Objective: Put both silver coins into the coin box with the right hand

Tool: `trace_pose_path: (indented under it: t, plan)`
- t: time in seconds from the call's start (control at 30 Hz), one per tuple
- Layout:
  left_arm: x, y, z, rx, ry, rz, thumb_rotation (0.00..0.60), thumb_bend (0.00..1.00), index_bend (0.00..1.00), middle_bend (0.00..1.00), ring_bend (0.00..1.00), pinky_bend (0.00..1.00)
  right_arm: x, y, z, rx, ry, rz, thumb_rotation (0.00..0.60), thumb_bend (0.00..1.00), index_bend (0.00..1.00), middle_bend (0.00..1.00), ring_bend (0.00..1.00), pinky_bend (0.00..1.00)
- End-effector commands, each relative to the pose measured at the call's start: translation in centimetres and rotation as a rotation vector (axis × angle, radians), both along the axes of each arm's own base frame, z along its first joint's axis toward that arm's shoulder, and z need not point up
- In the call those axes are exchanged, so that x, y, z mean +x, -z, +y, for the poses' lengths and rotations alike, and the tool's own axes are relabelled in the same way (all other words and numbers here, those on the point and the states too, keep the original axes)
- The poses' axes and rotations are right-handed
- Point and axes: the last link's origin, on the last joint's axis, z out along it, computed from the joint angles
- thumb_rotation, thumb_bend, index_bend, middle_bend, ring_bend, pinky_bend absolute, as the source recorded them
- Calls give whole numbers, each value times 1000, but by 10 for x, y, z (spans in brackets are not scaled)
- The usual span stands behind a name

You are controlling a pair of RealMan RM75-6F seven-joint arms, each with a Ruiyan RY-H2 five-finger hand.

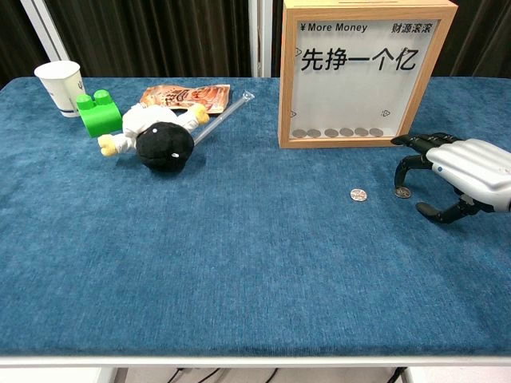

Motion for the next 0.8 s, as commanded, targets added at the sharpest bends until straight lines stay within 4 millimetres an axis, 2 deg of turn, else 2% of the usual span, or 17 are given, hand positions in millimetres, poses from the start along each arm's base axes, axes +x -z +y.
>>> trace_pose_path:
  t: [0.03, 0.3, 0.8]
  plan:
    - [0, 0, 0, 0, 0, -1, 600, 66, 55, 0, 0, 0, 0, 1, 0, 1, 1, 2, 600, 319, 371, 18, 0, 0]
    - [-1, -1, 1, -1, -1, -2, 600, 67, 55, 0, 0, 0, 1, 3, -1, 2, 3, 10, 600, 324, 389, 19, 0, 0]
    - [-4, 0, 1, -8, -5, -4, 600, 67, 55, 0, 0, 0, 0, 7, -5, -32, -2, 27, 600, 328, 483, 22, 0, 0]
